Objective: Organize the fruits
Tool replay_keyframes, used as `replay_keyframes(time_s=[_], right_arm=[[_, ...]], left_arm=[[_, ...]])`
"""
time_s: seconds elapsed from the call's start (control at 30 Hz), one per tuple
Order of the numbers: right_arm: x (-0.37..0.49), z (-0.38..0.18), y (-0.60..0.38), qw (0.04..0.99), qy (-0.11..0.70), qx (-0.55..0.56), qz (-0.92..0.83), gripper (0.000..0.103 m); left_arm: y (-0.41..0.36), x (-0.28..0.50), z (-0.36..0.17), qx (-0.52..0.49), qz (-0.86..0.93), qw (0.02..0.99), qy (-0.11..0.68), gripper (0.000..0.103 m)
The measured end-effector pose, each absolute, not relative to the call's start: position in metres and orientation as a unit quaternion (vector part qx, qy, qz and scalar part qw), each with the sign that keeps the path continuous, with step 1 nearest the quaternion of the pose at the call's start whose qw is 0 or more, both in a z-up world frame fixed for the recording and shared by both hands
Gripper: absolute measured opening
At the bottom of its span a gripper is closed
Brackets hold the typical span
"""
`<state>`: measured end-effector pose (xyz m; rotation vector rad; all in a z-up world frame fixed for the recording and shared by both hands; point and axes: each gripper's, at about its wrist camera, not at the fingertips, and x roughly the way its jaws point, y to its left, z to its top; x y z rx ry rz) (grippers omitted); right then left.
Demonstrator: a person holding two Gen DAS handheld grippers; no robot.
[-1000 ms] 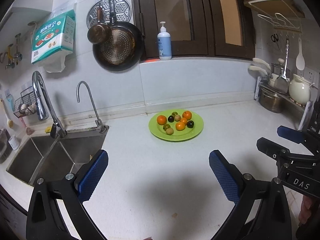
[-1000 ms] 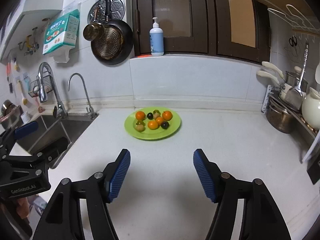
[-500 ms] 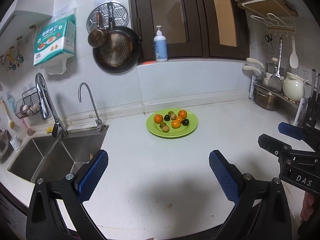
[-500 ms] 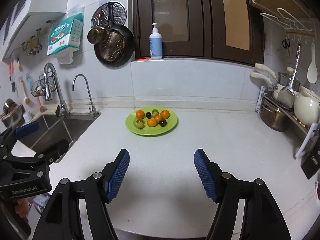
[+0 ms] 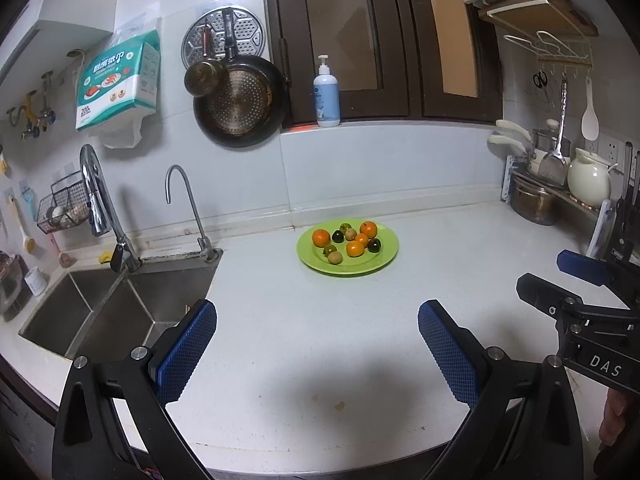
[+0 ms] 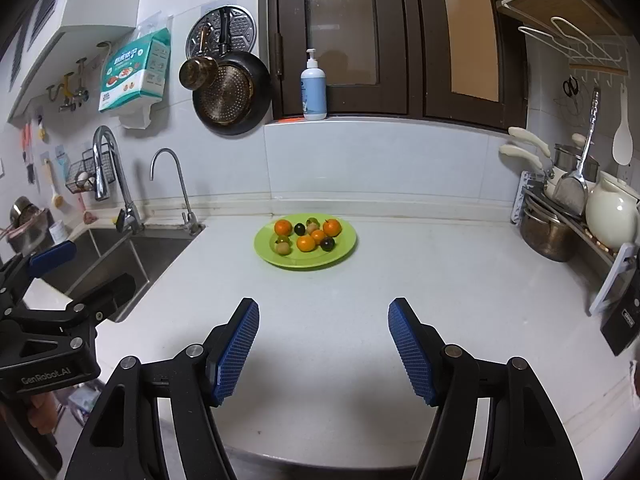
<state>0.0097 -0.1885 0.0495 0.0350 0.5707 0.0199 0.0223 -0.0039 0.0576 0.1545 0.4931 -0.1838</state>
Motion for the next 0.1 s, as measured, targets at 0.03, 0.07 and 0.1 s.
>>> replay_keyframes(time_s=[0.03, 0.07, 0.1], right_arm=[[0.0092, 0.0495, -0.1883, 0.959, 0.281, 0.017, 0.01, 0.068], [0.0089, 0.0495, -0.1883, 0.959, 0.281, 0.016, 0.01, 0.068], [0.0088, 0.0495, -0.188, 0.959, 0.281, 0.017, 0.01, 0.068]], left_arm=[[-0.0041, 0.022, 0.0577, 0.076, -0.091, 0.963, 0.244, 0.103], [-0.004, 0.0219, 0.0576, 0.076, -0.09, 0.963, 0.244, 0.103], [-0.0043, 0.0218, 0.0575, 0.076, -0.09, 0.962, 0.245, 0.103]])
